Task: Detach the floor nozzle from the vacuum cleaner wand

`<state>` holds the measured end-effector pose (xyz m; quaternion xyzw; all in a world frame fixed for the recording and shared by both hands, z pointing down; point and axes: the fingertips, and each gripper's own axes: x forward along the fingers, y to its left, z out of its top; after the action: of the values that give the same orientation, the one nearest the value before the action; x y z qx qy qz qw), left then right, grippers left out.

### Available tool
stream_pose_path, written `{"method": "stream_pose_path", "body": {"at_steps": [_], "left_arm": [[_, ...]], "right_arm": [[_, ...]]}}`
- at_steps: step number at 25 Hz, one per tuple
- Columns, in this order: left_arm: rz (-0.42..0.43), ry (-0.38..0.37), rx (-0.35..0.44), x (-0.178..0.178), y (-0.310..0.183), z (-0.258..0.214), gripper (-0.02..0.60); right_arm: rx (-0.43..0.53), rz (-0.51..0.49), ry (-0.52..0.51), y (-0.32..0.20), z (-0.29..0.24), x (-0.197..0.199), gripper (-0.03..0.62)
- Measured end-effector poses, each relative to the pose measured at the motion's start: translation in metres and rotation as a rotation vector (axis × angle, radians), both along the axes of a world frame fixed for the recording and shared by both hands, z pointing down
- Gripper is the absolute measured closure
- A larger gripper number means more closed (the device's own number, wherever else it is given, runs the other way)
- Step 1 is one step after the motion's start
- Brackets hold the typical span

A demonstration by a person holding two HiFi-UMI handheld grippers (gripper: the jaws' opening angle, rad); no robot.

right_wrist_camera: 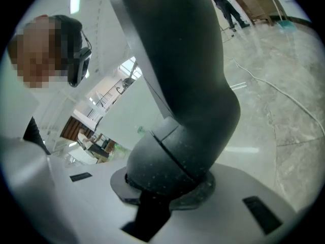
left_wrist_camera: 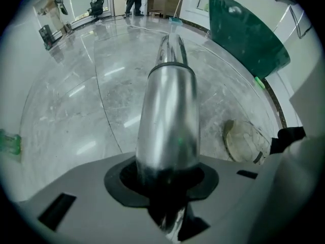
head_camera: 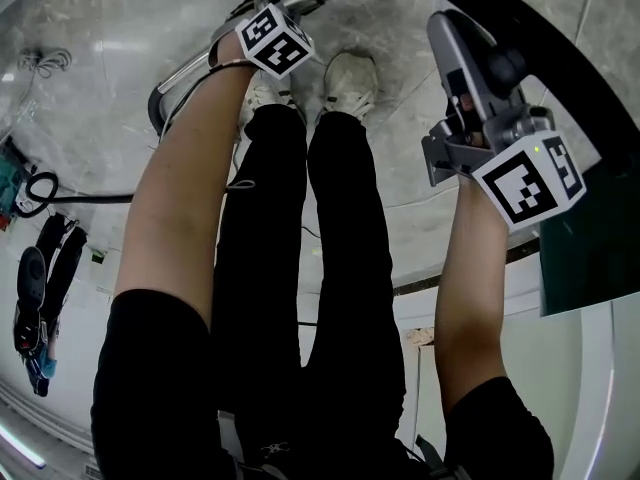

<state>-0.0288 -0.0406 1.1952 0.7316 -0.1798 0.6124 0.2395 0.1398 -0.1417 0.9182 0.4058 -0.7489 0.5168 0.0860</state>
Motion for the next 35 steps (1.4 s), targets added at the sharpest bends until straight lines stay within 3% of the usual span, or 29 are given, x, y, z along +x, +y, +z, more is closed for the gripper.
{"method": "stream_pose_path", "body": {"at_steps": [3,5,10,13,16,17,20,24,28,35], "left_arm": [[-0.012,-0.033,-0.003,0.000,0.001,0.009,0.447],[-0.034,-0.060,-0.025,-0.003,0.003,0.014,0.388],[0.022,-0.091,-0.031,-0.005,0.009,0.017,0.382],[-0.015,-0.103,0.014,-0.013,0.003,0.004,0.383],[-0.121,-0.055,0.060,-0.016,-0.020,-0.035,0.394],[-0.179,-0.031,0.073,-0.018,-0.028,-0.055,0.466],[-0.367,0.054,0.115,-0.024,-0.057,-0.124,0.567],[-0.543,0.190,0.182,-0.028,-0.098,-0.242,0.571],[-0.633,0.322,0.308,-0.026,-0.139,-0.381,0.571],[-0.674,0.444,0.435,-0.017,-0.144,-0.620,0.571]], "right_arm": [[0.001,0.001,0.011,-0.006,0.004,0.013,0.502],[-0.006,0.043,-0.039,-0.012,0.002,0.017,0.502],[-0.009,0.116,-0.158,-0.011,-0.005,0.012,0.502],[-0.020,0.109,-0.094,0.000,-0.003,0.011,0.502],[-0.001,0.123,0.009,0.006,-0.012,0.011,0.501],[0.004,0.136,0.018,0.006,-0.020,0.009,0.502],[0.031,0.178,0.023,-0.001,-0.056,-0.001,0.502],[0.101,0.207,0.013,-0.021,-0.132,-0.022,0.502],[0.181,0.181,0.064,-0.036,-0.222,-0.040,0.502],[0.317,0.133,0.071,-0.040,-0.436,-0.057,0.502]]}}
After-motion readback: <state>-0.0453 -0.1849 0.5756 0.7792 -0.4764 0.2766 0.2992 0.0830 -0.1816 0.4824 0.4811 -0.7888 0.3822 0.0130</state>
